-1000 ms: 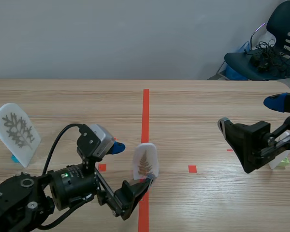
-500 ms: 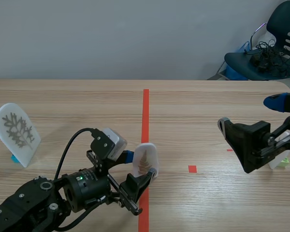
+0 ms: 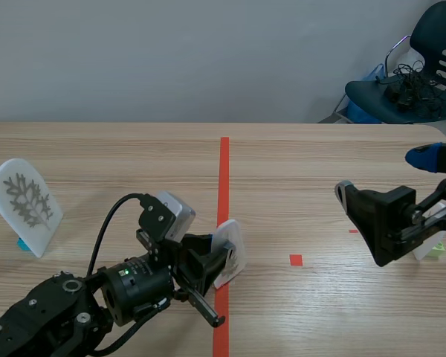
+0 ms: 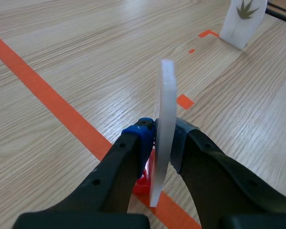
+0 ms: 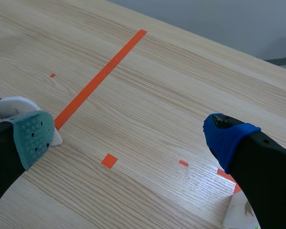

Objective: Do the leaf sorting experiment

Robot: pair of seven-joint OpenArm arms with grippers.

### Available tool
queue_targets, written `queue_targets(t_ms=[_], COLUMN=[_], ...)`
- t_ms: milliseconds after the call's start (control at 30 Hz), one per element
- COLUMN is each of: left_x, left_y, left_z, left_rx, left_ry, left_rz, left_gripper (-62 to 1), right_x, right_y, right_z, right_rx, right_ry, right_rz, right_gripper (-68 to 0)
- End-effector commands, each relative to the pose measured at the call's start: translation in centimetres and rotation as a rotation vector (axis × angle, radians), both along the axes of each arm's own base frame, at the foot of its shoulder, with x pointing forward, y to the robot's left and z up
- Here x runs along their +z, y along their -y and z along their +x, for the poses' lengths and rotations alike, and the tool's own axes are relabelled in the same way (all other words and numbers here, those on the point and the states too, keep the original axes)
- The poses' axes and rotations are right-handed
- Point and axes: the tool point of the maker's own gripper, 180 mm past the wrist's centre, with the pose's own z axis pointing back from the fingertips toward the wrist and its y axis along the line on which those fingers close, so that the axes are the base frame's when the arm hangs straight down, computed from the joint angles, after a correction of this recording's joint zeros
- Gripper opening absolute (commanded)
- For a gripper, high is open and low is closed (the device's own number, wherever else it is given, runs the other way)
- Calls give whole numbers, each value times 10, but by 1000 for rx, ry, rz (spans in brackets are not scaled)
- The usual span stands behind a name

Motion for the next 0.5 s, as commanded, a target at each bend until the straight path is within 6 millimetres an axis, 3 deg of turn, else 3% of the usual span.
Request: queue_targets(t_ms=[0, 100, 233, 467], left_x=[27, 54, 81, 68], left_y=[0, -16, -61, -176], left_z=[0, 0, 6, 22], left_rx=[9, 43, 186, 602], left_ry=[27, 68, 98, 86], left_rz=[-74, -94, -121, -38], left_gripper=[-527, -527, -527, -526], right_x=[9, 10, 10, 10], right_y=[6, 6, 6, 6], right_z=[6, 6, 6, 6], right_rx=[-11, -11, -11, -11], right_ry=[36, 36, 36, 36], right_rz=[-5, -4, -4, -4], right_gripper=[-20, -20, -20, -20])
